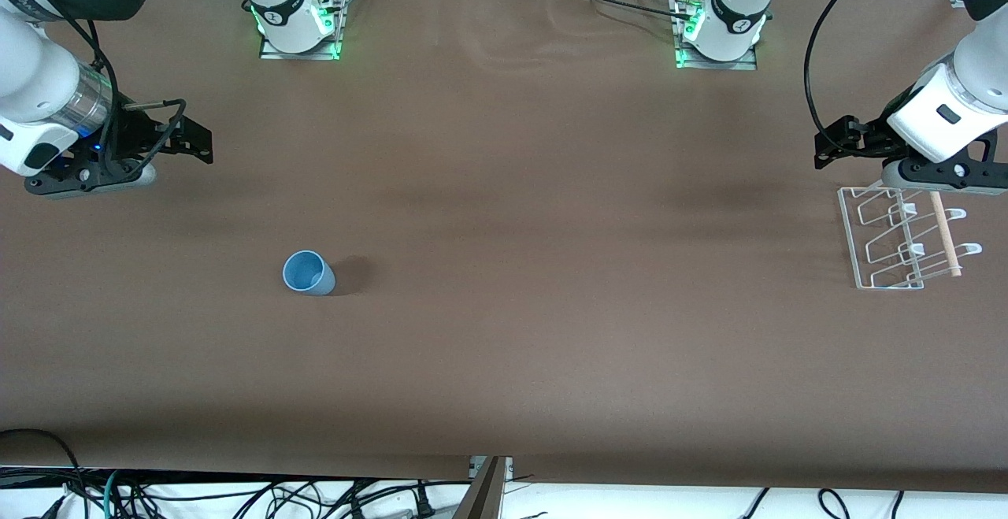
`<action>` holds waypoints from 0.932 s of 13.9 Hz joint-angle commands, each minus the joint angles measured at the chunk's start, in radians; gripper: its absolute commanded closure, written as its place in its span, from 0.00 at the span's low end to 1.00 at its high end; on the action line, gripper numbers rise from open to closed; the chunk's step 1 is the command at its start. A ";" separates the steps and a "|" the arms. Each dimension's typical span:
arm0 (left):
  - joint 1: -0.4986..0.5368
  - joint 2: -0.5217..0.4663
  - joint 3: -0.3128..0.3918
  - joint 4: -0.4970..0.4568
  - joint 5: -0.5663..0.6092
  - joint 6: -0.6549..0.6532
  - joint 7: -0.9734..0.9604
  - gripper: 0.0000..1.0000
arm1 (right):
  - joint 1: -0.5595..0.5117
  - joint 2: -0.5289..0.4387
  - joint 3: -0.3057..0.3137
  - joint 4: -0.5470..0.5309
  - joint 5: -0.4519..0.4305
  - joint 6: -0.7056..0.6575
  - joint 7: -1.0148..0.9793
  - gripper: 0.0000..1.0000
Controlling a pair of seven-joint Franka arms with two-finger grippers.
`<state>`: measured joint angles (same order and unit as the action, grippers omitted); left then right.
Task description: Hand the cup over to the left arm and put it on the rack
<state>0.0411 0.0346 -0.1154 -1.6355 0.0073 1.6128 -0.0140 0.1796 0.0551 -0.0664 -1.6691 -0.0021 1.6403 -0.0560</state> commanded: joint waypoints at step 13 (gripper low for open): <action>0.006 -0.002 -0.003 0.019 -0.013 -0.024 -0.007 0.00 | 0.000 0.000 0.004 0.023 0.017 -0.004 0.008 0.01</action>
<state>0.0412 0.0346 -0.1154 -1.6350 0.0073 1.6104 -0.0140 0.1807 0.0556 -0.0657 -1.6605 0.0022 1.6430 -0.0532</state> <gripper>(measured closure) 0.000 0.004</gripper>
